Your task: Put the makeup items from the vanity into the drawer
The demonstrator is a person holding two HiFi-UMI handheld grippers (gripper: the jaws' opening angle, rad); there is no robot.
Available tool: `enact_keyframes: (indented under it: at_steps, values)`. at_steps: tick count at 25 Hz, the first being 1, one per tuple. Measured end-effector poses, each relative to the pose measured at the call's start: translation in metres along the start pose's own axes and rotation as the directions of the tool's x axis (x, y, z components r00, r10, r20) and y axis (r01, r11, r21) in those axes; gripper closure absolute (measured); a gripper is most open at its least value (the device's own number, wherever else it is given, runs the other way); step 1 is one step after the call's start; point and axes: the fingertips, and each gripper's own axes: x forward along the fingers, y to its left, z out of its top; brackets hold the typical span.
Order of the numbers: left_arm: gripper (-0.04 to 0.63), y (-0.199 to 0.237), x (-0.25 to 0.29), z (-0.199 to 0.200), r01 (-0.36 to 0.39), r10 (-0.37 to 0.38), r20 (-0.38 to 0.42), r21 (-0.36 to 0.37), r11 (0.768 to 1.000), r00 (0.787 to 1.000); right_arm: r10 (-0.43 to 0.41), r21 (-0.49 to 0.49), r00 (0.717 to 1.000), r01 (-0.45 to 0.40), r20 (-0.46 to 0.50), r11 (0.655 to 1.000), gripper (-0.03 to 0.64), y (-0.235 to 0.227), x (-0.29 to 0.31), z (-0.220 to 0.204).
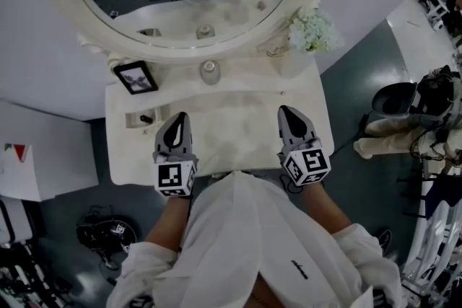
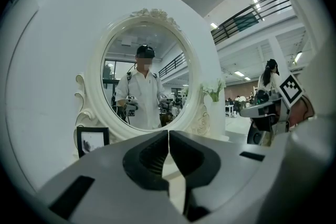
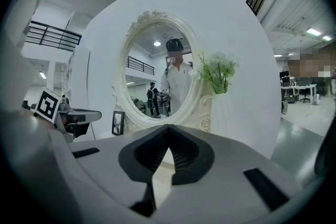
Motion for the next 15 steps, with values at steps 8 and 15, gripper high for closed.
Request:
enact_keyframes:
  at_steps: [8, 15]
  values:
    - [0.563, 0.0022, -0.003, -0.004, -0.01, 0.01, -0.012, 0.005, 1.0, 1.0, 0.004, -0.004, 1.0, -0.004, 0.003, 1.0, 0.6, 0.002, 0.001, -0.0005]
    - [0.563, -0.001, -0.0027, -0.0016, -0.005, 0.005, -0.01, 0.001, 1.0, 1.0, 0.007, 0.003, 1.0, -0.007, 0.002, 1.0, 0.6, 0.0023, 0.001, -0.0005]
